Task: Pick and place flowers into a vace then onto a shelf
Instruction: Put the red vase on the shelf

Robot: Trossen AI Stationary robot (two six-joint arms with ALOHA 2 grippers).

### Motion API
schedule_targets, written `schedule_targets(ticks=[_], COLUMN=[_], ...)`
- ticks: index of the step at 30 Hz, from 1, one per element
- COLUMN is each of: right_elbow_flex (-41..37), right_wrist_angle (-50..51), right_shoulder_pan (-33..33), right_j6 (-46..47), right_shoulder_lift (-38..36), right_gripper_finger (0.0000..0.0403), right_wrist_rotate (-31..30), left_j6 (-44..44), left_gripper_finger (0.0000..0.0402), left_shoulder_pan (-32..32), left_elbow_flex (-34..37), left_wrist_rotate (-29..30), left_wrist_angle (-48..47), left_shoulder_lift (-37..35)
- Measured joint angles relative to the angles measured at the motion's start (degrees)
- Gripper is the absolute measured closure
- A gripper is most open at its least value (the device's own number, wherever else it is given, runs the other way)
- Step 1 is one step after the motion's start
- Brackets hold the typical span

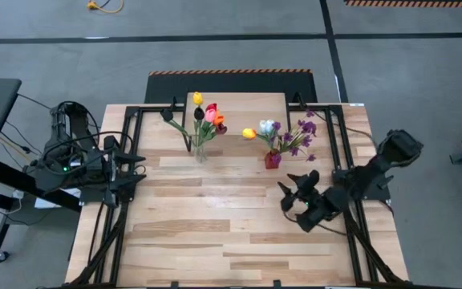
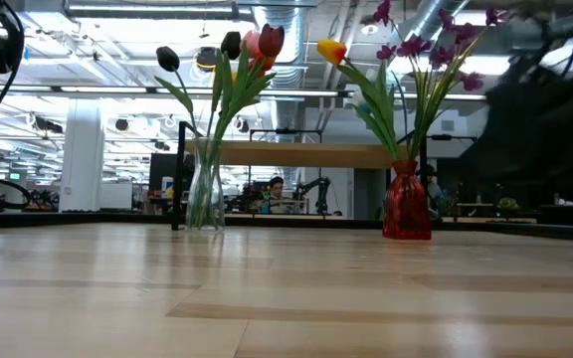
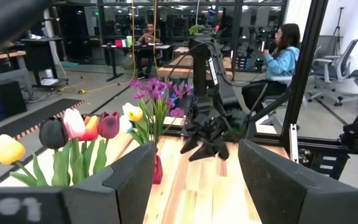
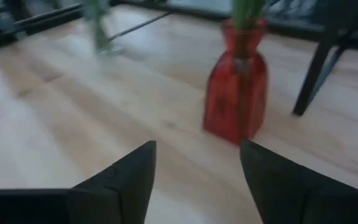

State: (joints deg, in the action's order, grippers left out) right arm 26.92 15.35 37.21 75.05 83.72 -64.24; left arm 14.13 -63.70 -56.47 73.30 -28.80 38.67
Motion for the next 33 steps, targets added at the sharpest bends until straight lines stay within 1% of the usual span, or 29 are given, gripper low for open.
schedule_targets(ticks=[3,6,9,13,19,23,26,33], right_elbow_flex=[0.00,0.00,0.48,3.00,6.72,7.91,8.60,10.99], right_wrist_angle=[-5.21,-10.86,-14.99,-15.19,-15.03,-14.61,-12.18,-3.11], right_shoulder_pan=[-3.59,-7.16,-9.51,-11.15,-12.80,-13.33,-13.33,-13.29], right_j6=[0.00,0.04,-0.22,-2.91,-12.00,-15.39,-16.97,-16.63], right_shoulder_lift=[5.86,10.26,12.85,14.43,14.41,14.41,14.41,14.41], right_gripper_finger=[0.0153,0.0134,0.0121,0.0110,0.0098,0.0083,0.0067,0.0038], right_wrist_rotate=[-2.16,-1.73,-1.57,-2.10,-1.83,-1.56,-1.68,-1.63], left_j6=[-0.66,-1.09,-1.53,-2.70,-3.48,-3.95,-3.95,-3.95], left_gripper_finger=[0.0180,0.0180,0.0180,0.0180,0.0180,0.0180,0.0180,0.0180], left_shoulder_pan=[0.00,0.02,0.02,0.02,0.02,0.02,0.02,0.02], left_elbow_flex=[0.00,0.00,0.00,0.00,0.00,0.00,0.00,0.00], left_wrist_rotate=[-0.01,-0.02,-0.02,-0.02,-0.02,-0.02,-0.04,0.00], left_wrist_angle=[0.00,0.01,0.00,0.00,0.02,0.02,0.02,0.95], left_shoulder_lift=[-0.10,-0.10,-0.10,-0.13,-0.13,-0.13,-0.13,-0.10])
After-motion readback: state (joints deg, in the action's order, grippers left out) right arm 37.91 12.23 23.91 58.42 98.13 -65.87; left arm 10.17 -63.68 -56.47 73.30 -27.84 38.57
